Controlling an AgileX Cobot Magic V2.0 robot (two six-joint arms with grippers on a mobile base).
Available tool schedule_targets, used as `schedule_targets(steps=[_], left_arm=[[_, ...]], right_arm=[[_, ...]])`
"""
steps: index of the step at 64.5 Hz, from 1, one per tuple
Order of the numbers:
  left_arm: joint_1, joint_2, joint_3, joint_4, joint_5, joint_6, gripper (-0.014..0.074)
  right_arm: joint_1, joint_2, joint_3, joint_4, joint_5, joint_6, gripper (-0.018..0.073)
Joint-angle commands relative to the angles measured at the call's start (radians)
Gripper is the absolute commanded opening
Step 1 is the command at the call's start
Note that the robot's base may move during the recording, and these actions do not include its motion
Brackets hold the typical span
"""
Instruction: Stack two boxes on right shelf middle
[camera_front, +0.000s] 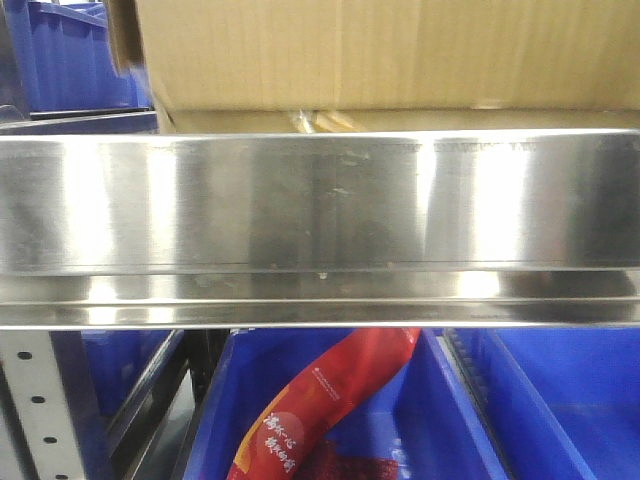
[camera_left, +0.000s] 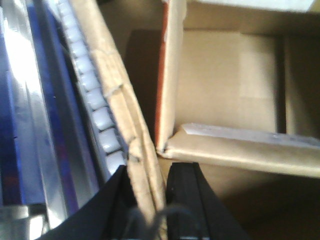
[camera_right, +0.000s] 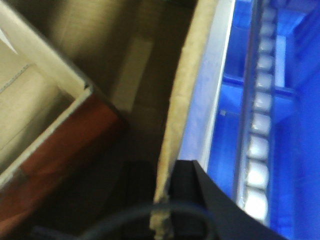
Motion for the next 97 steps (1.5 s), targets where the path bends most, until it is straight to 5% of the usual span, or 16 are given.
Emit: schedule_targets(steps=[1,8,16,22,33,41,54,64,69,97], left_arm=[[-0.008,-0.004,-0.01,-0.018,-0.062,0.01,-0.0078],[-0.008,-0.004,-0.01,-0.018,-0.057,0.01,0.0078],[-0.008,-0.004,-0.01,-0.014,-0.057,0.01,0.0412],[-0.008,-0.009,-0.01,-0.009,-0.057,0.01,0.0623],[-0.008,-0.038,-0.012,-0.009,-0.057,0.01,0.0519],[-0.008,-0.08,-0.012,-0.009,-0.057,0.01,0.048],[-0.008,-0.198,0.03,-0.005,-0.057,0.01,0.0342],[-0.008,-0.364,0.218,0.001,-0.102,0.01,0.0013],[-0.008,-0.46,0.322,-0.002,-0.167,0.01,-0.0111],[-0.008,-1.035,0.998,0.009,-0.691,0.008,-0.0111]], right_arm=[[0.003,-0.005,-0.005,0.046,-0.025,-0.016,-0.0051],[0.003,-0.005,-0.005,0.046,-0.025,-0.016,0.02],[0.003,-0.005,-0.007,0.046,-0.025,-0.016,0.0486],[0.003,-0.012,-0.011,0.046,-0.029,-0.016,0.0548],[0.003,-0.044,-0.017,0.046,-0.037,-0.016,0.0534],[0.003,-0.091,-0.017,0.046,-0.041,-0.01,0.044],[0.003,-0.211,0.048,0.046,-0.072,-0.01,0.0086],[0.003,-0.366,0.247,0.046,-0.184,-0.01,-0.0168],[0.003,-0.455,0.369,0.046,-0.245,-0.01,-0.0156],[0.003,-0.879,0.911,0.046,-0.627,-0.032,-0.0162]])
